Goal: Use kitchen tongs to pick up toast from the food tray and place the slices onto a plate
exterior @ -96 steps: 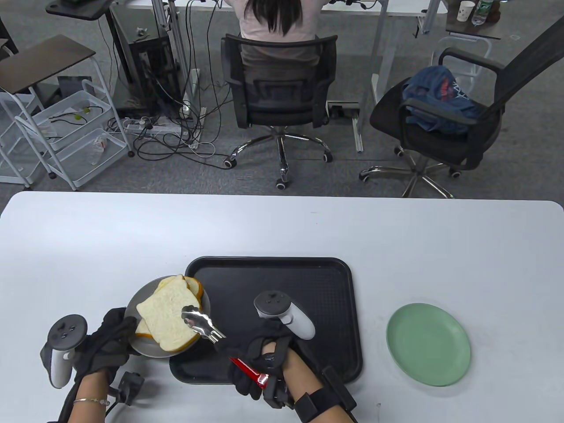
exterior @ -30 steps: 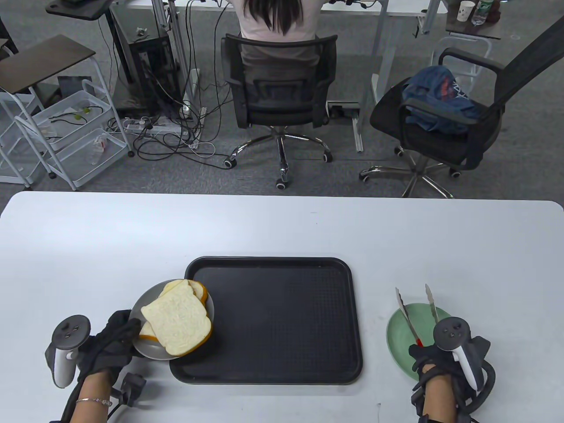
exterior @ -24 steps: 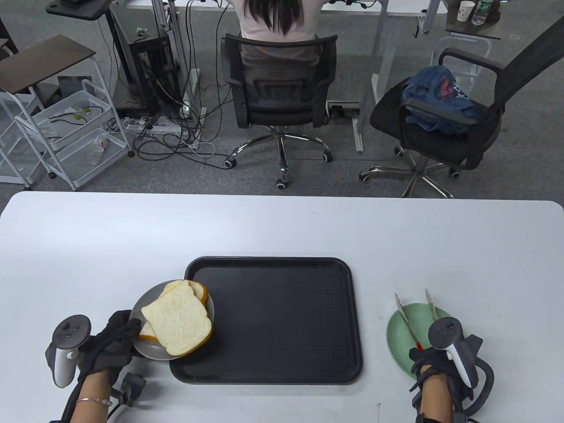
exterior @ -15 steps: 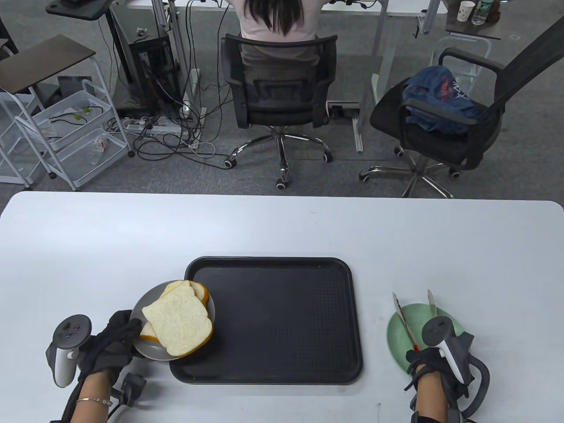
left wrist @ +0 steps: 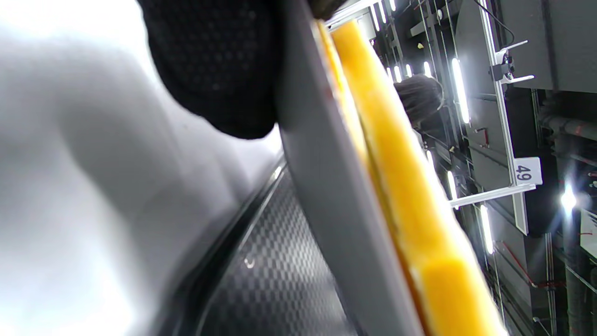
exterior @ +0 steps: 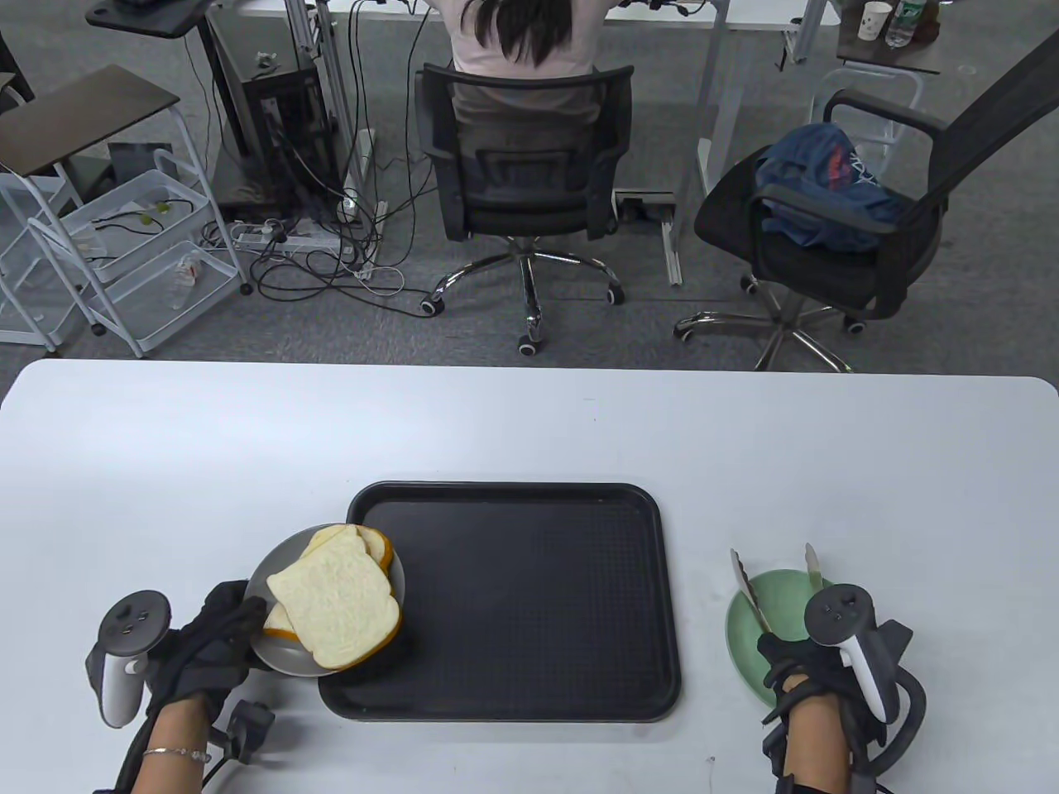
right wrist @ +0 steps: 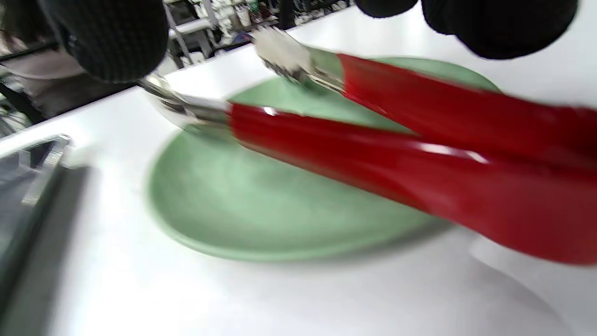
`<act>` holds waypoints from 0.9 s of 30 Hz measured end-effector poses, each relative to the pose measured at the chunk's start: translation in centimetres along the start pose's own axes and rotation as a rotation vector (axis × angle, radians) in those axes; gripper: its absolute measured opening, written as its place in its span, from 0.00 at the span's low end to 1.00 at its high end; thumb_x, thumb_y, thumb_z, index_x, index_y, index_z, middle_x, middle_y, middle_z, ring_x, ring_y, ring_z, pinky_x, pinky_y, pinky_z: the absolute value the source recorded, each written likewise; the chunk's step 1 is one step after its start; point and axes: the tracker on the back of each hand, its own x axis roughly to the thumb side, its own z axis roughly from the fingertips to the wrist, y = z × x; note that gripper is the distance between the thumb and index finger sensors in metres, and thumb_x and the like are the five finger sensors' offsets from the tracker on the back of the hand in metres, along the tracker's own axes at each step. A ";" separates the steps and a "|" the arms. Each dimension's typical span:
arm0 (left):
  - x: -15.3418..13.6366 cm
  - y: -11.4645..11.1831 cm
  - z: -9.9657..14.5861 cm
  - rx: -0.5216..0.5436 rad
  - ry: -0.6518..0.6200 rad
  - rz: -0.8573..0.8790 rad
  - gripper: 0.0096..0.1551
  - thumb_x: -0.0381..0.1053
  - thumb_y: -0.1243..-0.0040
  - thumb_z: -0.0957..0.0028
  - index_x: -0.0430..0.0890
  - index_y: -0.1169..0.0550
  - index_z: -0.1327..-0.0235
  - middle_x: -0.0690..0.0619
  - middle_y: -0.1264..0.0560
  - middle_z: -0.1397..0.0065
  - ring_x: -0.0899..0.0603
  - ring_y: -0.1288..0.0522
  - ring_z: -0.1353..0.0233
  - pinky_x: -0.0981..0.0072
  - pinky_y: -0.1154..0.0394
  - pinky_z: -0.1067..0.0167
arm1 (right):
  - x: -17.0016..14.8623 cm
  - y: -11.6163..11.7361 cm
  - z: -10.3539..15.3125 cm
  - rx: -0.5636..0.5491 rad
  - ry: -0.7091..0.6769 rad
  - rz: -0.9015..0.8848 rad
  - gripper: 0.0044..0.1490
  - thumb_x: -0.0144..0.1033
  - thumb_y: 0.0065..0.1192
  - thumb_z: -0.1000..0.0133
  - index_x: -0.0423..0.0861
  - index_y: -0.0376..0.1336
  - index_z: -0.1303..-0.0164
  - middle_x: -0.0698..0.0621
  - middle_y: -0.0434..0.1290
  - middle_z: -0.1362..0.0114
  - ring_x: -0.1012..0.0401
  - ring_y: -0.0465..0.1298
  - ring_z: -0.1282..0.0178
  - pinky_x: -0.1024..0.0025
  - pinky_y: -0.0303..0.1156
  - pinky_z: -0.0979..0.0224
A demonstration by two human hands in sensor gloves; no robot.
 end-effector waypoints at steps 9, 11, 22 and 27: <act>0.0 0.0 0.1 -0.003 -0.020 0.018 0.30 0.43 0.53 0.26 0.30 0.42 0.18 0.37 0.22 0.34 0.45 0.12 0.52 0.74 0.11 0.57 | 6.3 -0.6 3.0 -0.011 -0.270 -0.022 0.65 0.59 0.66 0.55 0.42 0.34 0.26 0.22 0.43 0.24 0.19 0.56 0.39 0.36 0.68 0.50; 0.0 0.0 0.1 -0.003 -0.024 0.023 0.30 0.43 0.53 0.26 0.29 0.42 0.18 0.37 0.22 0.34 0.45 0.12 0.52 0.74 0.11 0.57 | 7.9 0.0 3.7 0.001 -0.325 -0.004 0.64 0.60 0.66 0.55 0.44 0.34 0.25 0.22 0.42 0.24 0.18 0.55 0.38 0.34 0.67 0.49; 0.0 -0.2 0.2 -0.011 -0.028 0.025 0.30 0.43 0.52 0.26 0.29 0.42 0.18 0.37 0.22 0.34 0.44 0.12 0.52 0.73 0.11 0.57 | 15.4 4.4 8.1 0.065 -0.629 0.046 0.63 0.65 0.63 0.54 0.48 0.35 0.23 0.24 0.38 0.22 0.21 0.44 0.31 0.19 0.55 0.46; 0.0 -0.2 0.1 -0.016 -0.029 0.022 0.30 0.43 0.52 0.26 0.29 0.42 0.18 0.37 0.22 0.34 0.44 0.12 0.52 0.73 0.11 0.57 | 16.6 6.8 8.6 0.103 -0.715 0.102 0.64 0.67 0.62 0.53 0.49 0.33 0.23 0.26 0.32 0.21 0.22 0.37 0.30 0.16 0.49 0.46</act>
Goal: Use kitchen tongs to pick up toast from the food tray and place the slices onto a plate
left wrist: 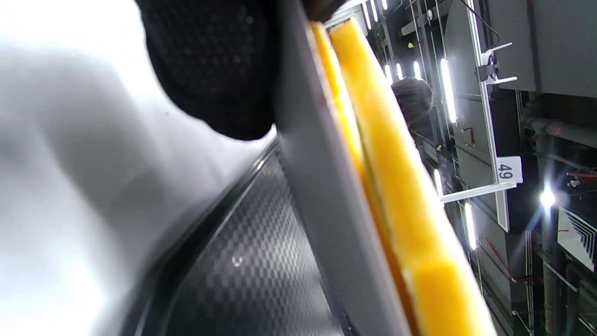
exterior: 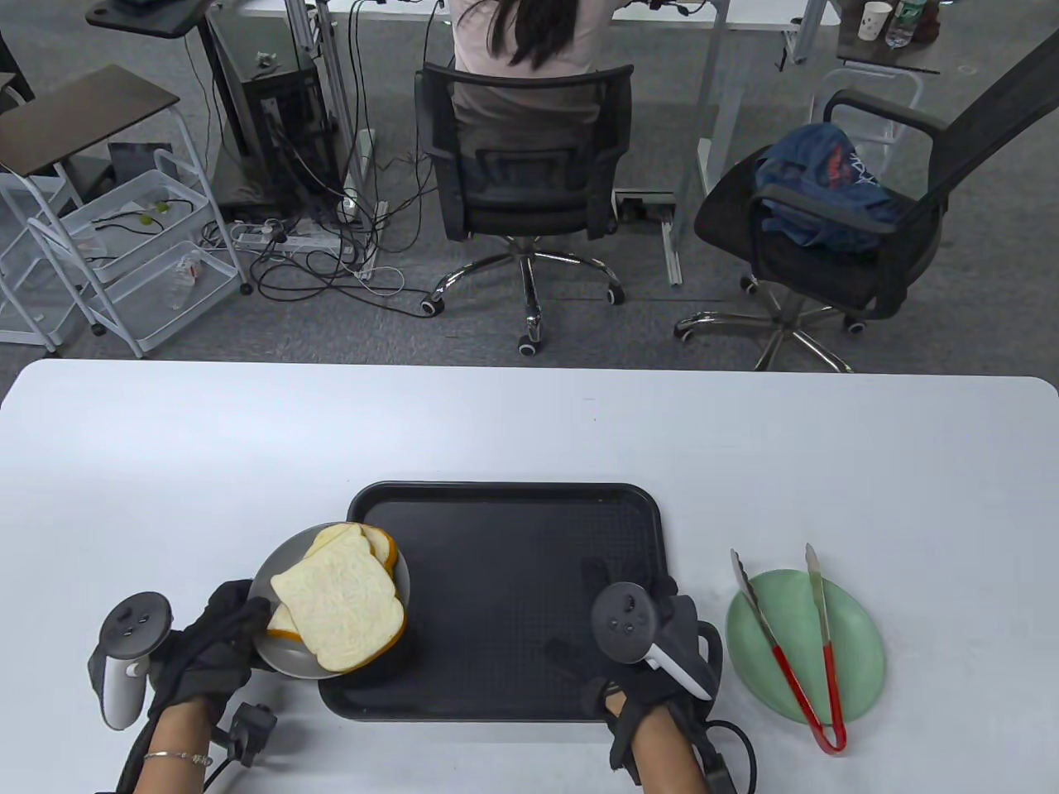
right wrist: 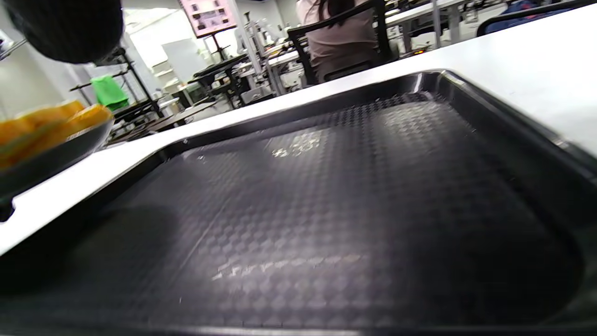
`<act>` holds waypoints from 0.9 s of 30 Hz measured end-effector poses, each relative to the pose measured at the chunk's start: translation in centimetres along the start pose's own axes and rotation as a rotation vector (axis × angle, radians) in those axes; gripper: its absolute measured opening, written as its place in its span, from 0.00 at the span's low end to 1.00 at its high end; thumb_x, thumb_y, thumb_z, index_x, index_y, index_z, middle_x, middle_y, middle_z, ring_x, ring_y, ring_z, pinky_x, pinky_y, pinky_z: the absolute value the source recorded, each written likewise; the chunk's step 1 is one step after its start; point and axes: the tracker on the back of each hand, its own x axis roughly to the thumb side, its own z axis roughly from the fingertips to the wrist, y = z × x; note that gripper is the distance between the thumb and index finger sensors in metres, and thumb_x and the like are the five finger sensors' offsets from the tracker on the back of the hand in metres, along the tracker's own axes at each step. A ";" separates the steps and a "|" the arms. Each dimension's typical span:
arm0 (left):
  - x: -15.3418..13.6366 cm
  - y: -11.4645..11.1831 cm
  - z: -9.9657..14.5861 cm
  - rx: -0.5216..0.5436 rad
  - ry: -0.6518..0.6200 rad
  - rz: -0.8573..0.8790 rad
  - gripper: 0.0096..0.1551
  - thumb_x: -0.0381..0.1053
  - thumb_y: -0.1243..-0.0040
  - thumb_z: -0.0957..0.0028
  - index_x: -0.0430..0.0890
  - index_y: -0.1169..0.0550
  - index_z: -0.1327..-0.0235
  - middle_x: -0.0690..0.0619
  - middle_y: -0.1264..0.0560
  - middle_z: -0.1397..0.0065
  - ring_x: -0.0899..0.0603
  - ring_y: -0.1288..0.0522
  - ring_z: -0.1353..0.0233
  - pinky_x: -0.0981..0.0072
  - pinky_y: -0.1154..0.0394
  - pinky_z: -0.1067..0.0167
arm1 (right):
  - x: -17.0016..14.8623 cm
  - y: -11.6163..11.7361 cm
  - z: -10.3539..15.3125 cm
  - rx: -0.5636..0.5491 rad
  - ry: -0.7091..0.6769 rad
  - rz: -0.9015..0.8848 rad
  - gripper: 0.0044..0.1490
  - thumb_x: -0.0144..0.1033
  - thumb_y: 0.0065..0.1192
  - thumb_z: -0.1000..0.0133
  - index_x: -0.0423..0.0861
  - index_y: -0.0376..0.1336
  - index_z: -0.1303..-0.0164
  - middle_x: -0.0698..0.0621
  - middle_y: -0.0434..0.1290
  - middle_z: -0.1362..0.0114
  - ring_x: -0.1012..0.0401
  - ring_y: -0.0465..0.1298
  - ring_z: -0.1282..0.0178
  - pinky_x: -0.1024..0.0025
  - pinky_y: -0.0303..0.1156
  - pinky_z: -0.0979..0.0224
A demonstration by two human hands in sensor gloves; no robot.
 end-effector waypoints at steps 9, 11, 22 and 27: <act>0.1 -0.4 -0.1 -0.008 0.008 -0.036 0.30 0.43 0.52 0.26 0.30 0.42 0.18 0.37 0.22 0.34 0.44 0.12 0.52 0.73 0.11 0.56 | 0.4 3.0 -1.2 -0.007 -0.093 0.015 0.64 0.67 0.61 0.53 0.49 0.32 0.23 0.26 0.32 0.22 0.22 0.36 0.31 0.16 0.48 0.46; 0.3 -0.6 -0.1 -0.016 0.005 -0.036 0.30 0.43 0.52 0.26 0.30 0.42 0.18 0.37 0.22 0.34 0.44 0.12 0.51 0.73 0.11 0.56 | 0.4 3.5 -1.3 -0.020 -0.120 0.014 0.64 0.66 0.61 0.53 0.49 0.32 0.24 0.26 0.32 0.22 0.22 0.36 0.31 0.16 0.48 0.46; 0.8 -1.0 -0.2 -0.032 -0.009 -0.039 0.31 0.43 0.53 0.26 0.30 0.43 0.17 0.37 0.23 0.33 0.44 0.13 0.51 0.72 0.11 0.56 | 1.1 4.7 -1.0 0.048 -0.153 0.119 0.64 0.66 0.61 0.53 0.49 0.31 0.24 0.26 0.31 0.22 0.23 0.34 0.31 0.16 0.46 0.45; 0.5 -0.2 -0.2 0.007 0.011 -0.006 0.31 0.42 0.54 0.26 0.30 0.45 0.17 0.36 0.24 0.31 0.43 0.13 0.49 0.72 0.11 0.54 | 1.0 4.7 -0.8 0.053 -0.154 0.124 0.64 0.66 0.61 0.53 0.49 0.31 0.24 0.26 0.31 0.22 0.23 0.34 0.31 0.16 0.46 0.45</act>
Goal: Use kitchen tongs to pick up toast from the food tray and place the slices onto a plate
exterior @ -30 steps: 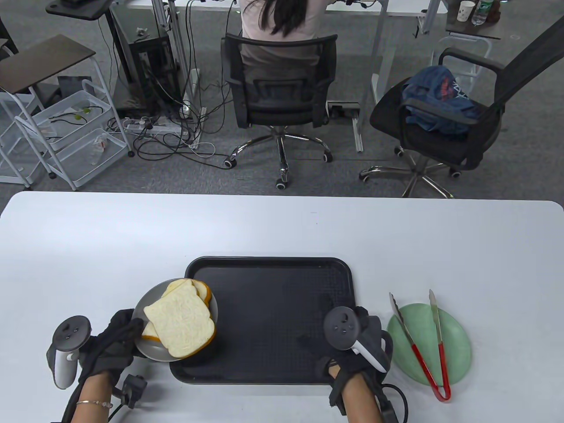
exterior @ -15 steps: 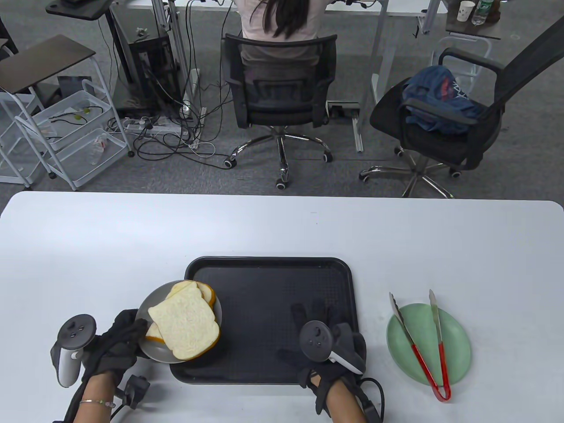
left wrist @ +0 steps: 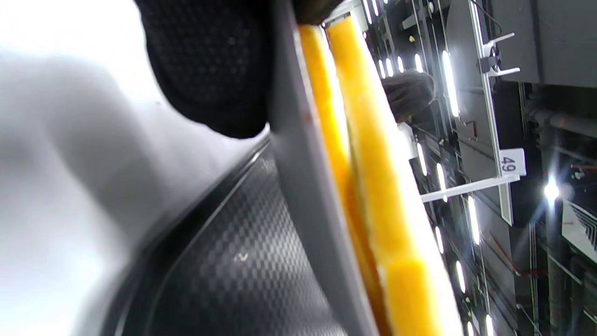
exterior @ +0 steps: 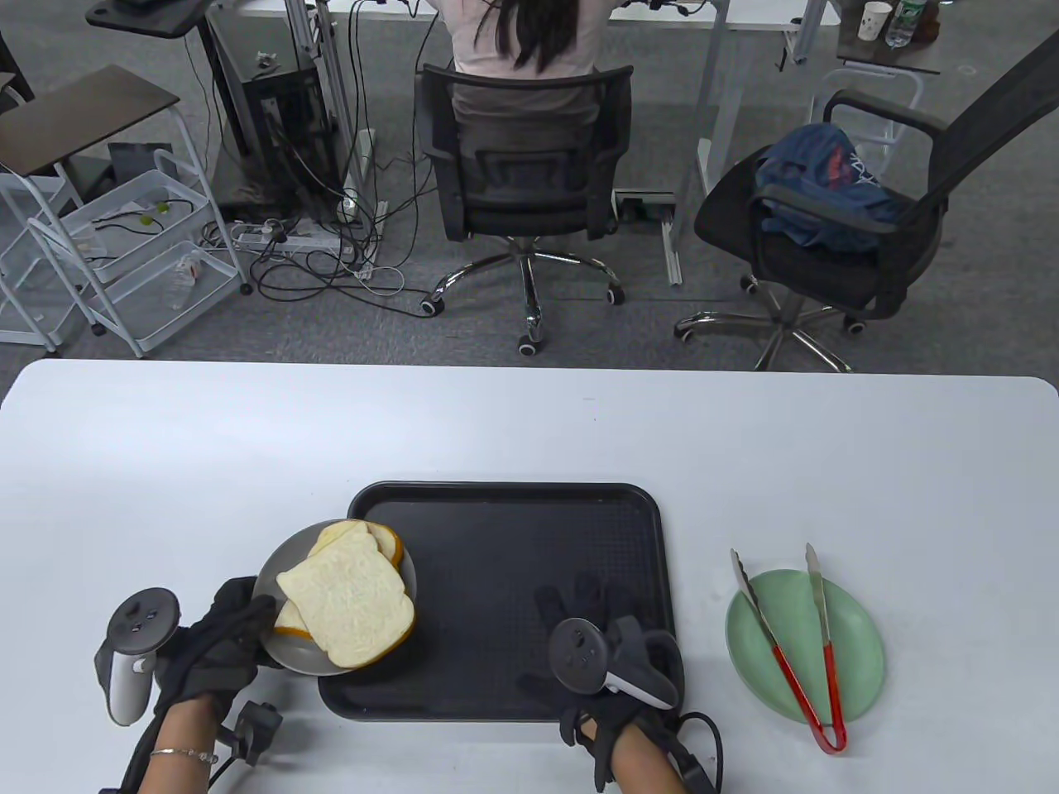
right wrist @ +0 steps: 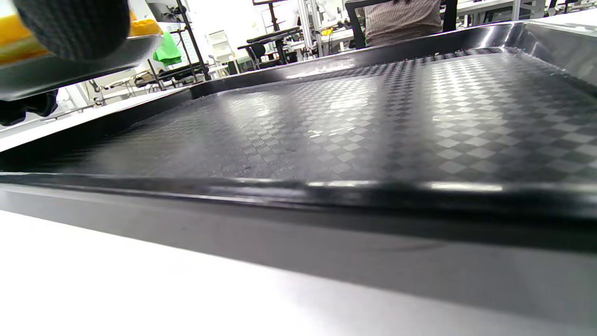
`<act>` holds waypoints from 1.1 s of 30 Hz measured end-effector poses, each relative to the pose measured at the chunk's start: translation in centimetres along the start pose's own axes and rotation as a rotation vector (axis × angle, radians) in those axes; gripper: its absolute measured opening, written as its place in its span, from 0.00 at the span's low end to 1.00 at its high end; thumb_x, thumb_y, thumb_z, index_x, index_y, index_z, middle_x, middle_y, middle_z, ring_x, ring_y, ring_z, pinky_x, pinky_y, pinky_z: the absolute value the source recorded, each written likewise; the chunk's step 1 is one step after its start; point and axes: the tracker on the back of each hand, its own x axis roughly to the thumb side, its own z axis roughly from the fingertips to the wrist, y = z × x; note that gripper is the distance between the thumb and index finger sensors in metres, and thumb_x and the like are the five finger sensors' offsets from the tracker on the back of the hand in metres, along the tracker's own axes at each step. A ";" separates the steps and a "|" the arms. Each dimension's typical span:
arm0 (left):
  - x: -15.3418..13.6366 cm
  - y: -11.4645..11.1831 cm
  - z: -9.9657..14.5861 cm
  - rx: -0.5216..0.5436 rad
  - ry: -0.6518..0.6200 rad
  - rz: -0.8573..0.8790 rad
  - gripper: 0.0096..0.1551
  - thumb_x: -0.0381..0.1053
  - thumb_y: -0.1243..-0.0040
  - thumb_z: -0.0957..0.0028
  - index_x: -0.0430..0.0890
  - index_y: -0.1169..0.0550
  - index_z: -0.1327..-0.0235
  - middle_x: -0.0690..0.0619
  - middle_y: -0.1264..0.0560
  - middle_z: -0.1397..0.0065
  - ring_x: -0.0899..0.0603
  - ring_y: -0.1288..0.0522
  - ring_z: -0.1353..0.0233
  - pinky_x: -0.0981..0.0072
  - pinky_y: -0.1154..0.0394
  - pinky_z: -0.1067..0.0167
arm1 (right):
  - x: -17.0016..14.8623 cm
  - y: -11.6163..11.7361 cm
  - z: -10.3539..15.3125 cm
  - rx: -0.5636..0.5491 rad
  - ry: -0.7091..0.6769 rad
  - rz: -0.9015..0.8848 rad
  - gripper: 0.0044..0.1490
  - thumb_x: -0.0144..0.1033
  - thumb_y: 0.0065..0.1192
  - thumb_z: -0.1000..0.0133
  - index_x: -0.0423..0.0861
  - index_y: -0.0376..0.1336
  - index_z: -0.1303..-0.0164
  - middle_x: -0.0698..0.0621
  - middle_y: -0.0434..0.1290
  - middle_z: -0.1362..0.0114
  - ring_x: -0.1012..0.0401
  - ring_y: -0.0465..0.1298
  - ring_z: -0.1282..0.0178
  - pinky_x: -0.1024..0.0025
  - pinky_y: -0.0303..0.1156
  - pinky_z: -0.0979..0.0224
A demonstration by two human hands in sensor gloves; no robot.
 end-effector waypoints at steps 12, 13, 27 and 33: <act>-2.1 2.7 0.2 0.132 0.092 0.161 0.35 0.41 0.55 0.25 0.28 0.52 0.16 0.33 0.31 0.26 0.39 0.15 0.41 0.67 0.12 0.45 | 0.2 0.2 0.1 0.027 -0.010 0.009 0.64 0.66 0.61 0.52 0.48 0.30 0.24 0.26 0.30 0.22 0.23 0.32 0.31 0.16 0.44 0.45; -2.4 2.9 0.3 0.144 0.106 0.192 0.35 0.41 0.55 0.25 0.28 0.53 0.16 0.32 0.32 0.26 0.38 0.16 0.41 0.67 0.12 0.44 | 0.2 0.2 0.2 0.028 -0.009 0.006 0.64 0.66 0.61 0.52 0.48 0.30 0.24 0.26 0.30 0.22 0.23 0.32 0.31 0.16 0.44 0.45; -4.3 4.3 0.6 0.266 0.214 0.253 0.39 0.41 0.57 0.24 0.26 0.61 0.16 0.29 0.39 0.22 0.37 0.19 0.34 0.67 0.14 0.37 | 0.3 0.4 0.3 0.037 -0.021 -0.008 0.65 0.65 0.61 0.52 0.48 0.29 0.25 0.26 0.29 0.23 0.23 0.30 0.32 0.16 0.43 0.44; -4.5 4.2 0.5 0.278 0.238 0.244 0.40 0.40 0.57 0.24 0.26 0.61 0.16 0.28 0.39 0.23 0.37 0.20 0.33 0.67 0.15 0.36 | 0.4 0.5 0.3 0.044 -0.023 -0.012 0.65 0.65 0.60 0.52 0.48 0.28 0.25 0.26 0.29 0.23 0.23 0.30 0.32 0.16 0.43 0.44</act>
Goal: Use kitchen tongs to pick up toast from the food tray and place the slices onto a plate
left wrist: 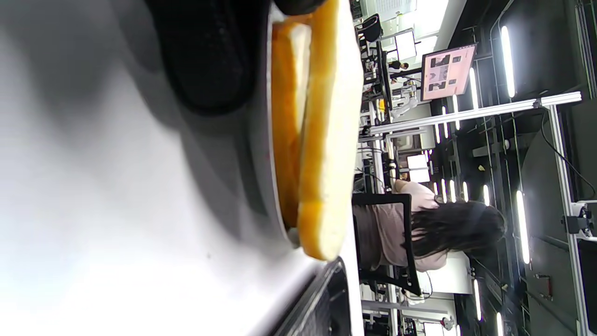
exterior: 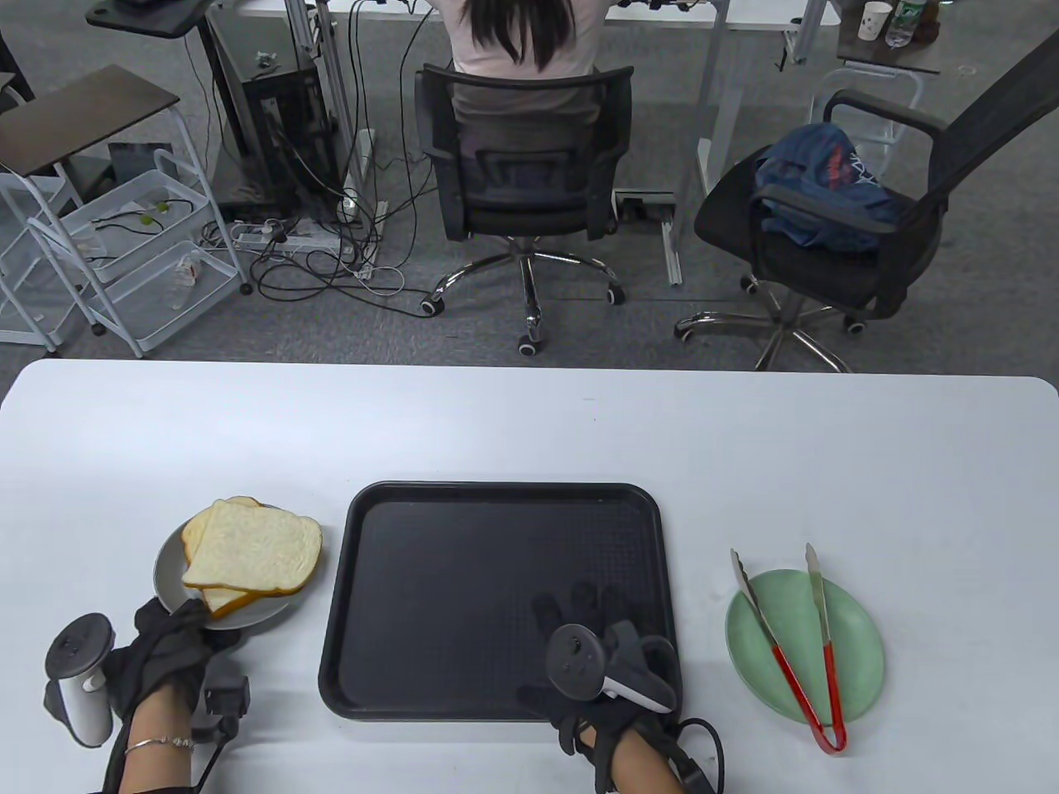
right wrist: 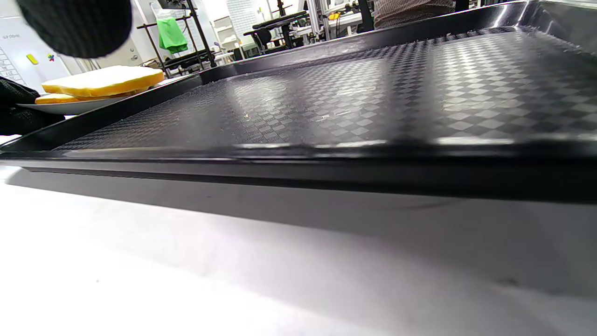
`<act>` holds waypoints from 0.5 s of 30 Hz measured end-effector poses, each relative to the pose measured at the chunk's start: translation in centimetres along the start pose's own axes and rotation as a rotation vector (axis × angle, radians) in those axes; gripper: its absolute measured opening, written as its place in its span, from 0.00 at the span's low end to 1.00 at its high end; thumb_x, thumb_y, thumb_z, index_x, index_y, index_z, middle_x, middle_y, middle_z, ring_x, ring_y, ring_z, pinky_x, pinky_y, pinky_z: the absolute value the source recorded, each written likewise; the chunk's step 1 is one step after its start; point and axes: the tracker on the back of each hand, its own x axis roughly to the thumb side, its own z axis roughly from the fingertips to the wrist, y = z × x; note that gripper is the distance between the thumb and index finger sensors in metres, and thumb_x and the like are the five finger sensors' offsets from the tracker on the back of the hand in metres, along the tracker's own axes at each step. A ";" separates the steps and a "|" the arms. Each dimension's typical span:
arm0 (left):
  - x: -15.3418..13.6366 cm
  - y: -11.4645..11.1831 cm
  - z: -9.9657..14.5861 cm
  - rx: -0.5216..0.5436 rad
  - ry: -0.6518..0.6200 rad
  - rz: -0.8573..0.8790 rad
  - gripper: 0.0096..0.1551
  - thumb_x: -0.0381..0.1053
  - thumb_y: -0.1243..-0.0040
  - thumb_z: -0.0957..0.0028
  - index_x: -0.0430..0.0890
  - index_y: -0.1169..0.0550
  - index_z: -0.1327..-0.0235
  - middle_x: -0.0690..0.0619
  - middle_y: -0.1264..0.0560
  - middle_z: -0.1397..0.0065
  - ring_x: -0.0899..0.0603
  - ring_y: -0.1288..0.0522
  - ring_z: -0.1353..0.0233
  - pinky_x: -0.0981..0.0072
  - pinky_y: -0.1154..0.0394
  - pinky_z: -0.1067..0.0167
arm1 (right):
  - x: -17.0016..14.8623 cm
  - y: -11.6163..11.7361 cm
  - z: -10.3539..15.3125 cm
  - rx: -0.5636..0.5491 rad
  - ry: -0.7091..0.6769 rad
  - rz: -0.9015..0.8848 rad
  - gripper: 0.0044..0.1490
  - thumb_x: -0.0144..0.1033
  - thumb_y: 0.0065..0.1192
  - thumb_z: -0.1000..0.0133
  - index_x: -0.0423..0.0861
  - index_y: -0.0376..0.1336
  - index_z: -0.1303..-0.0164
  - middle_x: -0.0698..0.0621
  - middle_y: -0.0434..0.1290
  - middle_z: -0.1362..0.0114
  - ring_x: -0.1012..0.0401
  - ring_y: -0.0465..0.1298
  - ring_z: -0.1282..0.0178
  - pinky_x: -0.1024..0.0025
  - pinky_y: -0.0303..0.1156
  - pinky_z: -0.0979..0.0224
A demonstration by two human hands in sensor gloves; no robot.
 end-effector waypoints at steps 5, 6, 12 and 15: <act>0.2 0.0 0.1 -0.008 0.012 0.003 0.40 0.40 0.58 0.24 0.23 0.61 0.17 0.28 0.40 0.23 0.37 0.20 0.33 0.66 0.16 0.36 | 0.1 0.1 0.0 0.005 -0.002 -0.001 0.65 0.65 0.60 0.52 0.48 0.28 0.25 0.26 0.29 0.23 0.23 0.30 0.32 0.16 0.43 0.45; 0.3 0.0 0.2 -0.011 0.011 0.011 0.40 0.40 0.58 0.24 0.23 0.62 0.17 0.27 0.40 0.22 0.36 0.21 0.32 0.65 0.16 0.36 | 0.1 0.1 0.0 0.006 -0.002 -0.001 0.65 0.65 0.60 0.52 0.48 0.28 0.25 0.26 0.29 0.23 0.23 0.30 0.32 0.16 0.43 0.45; 1.2 0.1 0.8 0.037 -0.044 -0.063 0.44 0.40 0.58 0.24 0.20 0.64 0.17 0.20 0.49 0.18 0.29 0.29 0.26 0.47 0.25 0.29 | 0.1 0.1 0.1 0.009 0.000 -0.003 0.65 0.65 0.60 0.52 0.48 0.28 0.25 0.26 0.29 0.23 0.23 0.30 0.32 0.16 0.42 0.45; 1.6 -0.1 1.2 0.032 -0.069 -0.074 0.44 0.40 0.58 0.24 0.20 0.64 0.17 0.16 0.53 0.18 0.25 0.33 0.25 0.42 0.28 0.28 | 0.1 0.1 0.1 0.014 -0.002 -0.002 0.65 0.65 0.60 0.52 0.48 0.28 0.25 0.25 0.29 0.23 0.23 0.29 0.32 0.15 0.42 0.45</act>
